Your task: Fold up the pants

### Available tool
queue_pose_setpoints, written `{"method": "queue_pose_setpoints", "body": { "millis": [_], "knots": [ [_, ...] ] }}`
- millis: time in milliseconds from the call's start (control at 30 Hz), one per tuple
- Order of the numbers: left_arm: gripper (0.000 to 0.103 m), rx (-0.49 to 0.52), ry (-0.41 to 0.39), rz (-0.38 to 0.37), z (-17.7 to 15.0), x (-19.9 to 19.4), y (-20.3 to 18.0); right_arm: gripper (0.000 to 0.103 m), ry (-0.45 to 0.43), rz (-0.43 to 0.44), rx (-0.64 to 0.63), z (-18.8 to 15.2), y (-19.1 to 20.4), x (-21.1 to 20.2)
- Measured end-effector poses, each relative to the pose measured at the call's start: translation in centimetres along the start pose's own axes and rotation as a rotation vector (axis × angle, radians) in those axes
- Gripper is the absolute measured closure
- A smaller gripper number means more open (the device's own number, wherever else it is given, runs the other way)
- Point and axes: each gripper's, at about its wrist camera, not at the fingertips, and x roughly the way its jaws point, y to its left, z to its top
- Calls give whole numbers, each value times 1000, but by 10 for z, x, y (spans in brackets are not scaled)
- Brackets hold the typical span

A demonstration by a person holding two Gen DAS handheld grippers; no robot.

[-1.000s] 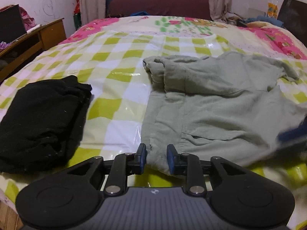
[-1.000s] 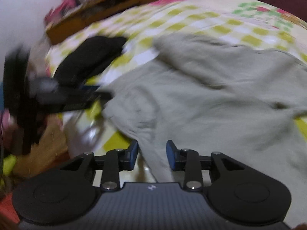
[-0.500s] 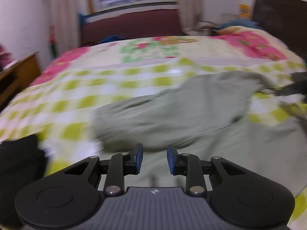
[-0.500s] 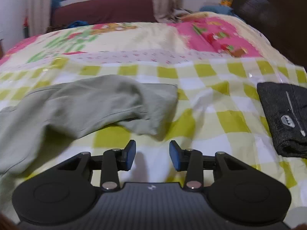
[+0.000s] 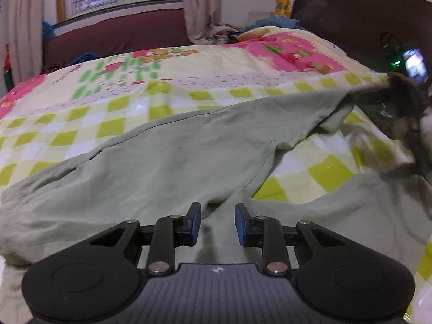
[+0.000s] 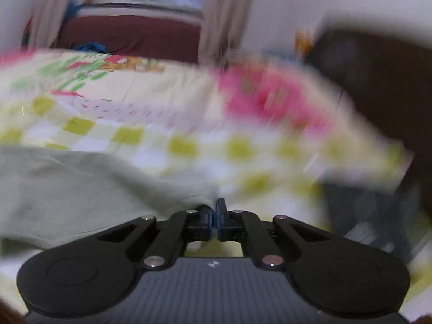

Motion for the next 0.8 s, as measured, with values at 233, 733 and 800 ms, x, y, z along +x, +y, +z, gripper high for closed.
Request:
{"method": "queue_pose_setpoints", "body": {
  "millis": [233, 733, 800],
  "knots": [
    [60, 44, 48, -31, -13, 16, -19, 68, 46, -180, -322, -56, 3, 2],
    [58, 83, 73, -15, -9, 22, -29, 67, 179, -31, -19, -75, 0, 32],
    [58, 101, 74, -16, -8, 22, -32, 100, 194, -27, -31, -69, -3, 35]
  ]
}}
